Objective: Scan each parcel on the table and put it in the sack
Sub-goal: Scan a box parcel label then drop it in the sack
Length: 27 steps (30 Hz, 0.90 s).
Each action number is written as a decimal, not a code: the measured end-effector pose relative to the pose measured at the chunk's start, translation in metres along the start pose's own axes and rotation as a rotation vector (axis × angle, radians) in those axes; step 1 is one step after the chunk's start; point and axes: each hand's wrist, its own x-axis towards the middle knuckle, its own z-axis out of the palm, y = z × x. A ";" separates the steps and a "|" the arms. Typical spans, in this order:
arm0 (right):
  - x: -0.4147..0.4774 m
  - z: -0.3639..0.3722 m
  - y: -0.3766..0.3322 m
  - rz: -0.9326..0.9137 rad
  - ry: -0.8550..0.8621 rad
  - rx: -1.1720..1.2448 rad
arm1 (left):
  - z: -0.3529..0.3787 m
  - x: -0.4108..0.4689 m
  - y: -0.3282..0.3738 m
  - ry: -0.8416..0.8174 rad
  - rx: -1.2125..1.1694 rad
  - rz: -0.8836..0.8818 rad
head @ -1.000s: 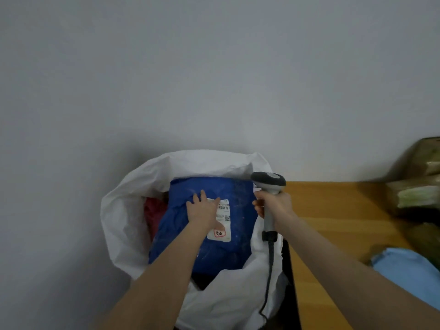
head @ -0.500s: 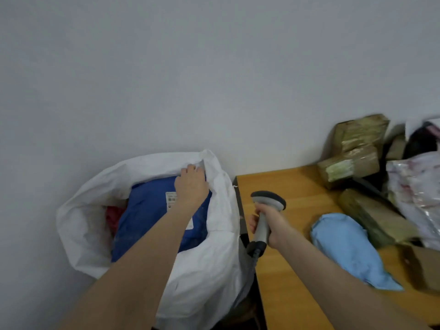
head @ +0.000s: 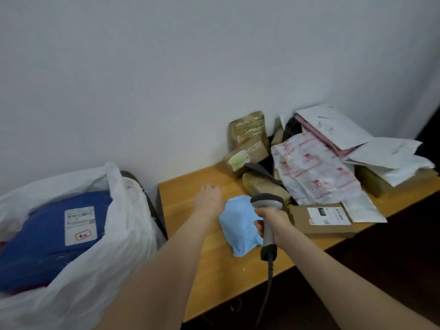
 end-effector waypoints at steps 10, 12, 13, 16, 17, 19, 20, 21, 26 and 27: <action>0.025 -0.131 -0.062 -0.091 0.161 0.129 | 0.013 0.049 0.145 -0.080 -0.086 0.121; 0.043 -0.147 -0.074 -0.101 0.188 0.135 | 0.021 0.066 0.163 -0.118 -0.106 0.124; 0.053 -0.152 -0.080 -0.101 0.201 0.131 | 0.027 0.075 0.170 -0.136 -0.126 0.118; 0.092 -0.161 -0.097 -0.088 0.192 0.103 | 0.046 0.105 0.182 -0.182 -0.234 0.036; 0.107 -0.162 -0.101 -0.077 0.179 0.092 | 0.053 0.116 0.184 -0.193 -0.292 -0.017; 0.137 -0.162 -0.106 -0.045 0.144 0.033 | 0.069 0.134 0.186 -0.211 -0.439 -0.160; 0.152 -0.161 -0.105 -0.023 0.129 -0.009 | 0.077 0.140 0.186 -0.224 -0.504 -0.238; 0.165 -0.159 -0.103 -0.001 0.115 -0.042 | 0.084 0.145 0.185 -0.232 -0.550 -0.307; 0.215 -0.146 -0.095 0.045 0.022 -0.126 | 0.116 0.164 0.183 -0.287 -0.681 -0.512; 0.222 -0.143 -0.094 0.060 -0.007 -0.138 | 0.120 0.166 0.183 -0.311 -0.725 -0.551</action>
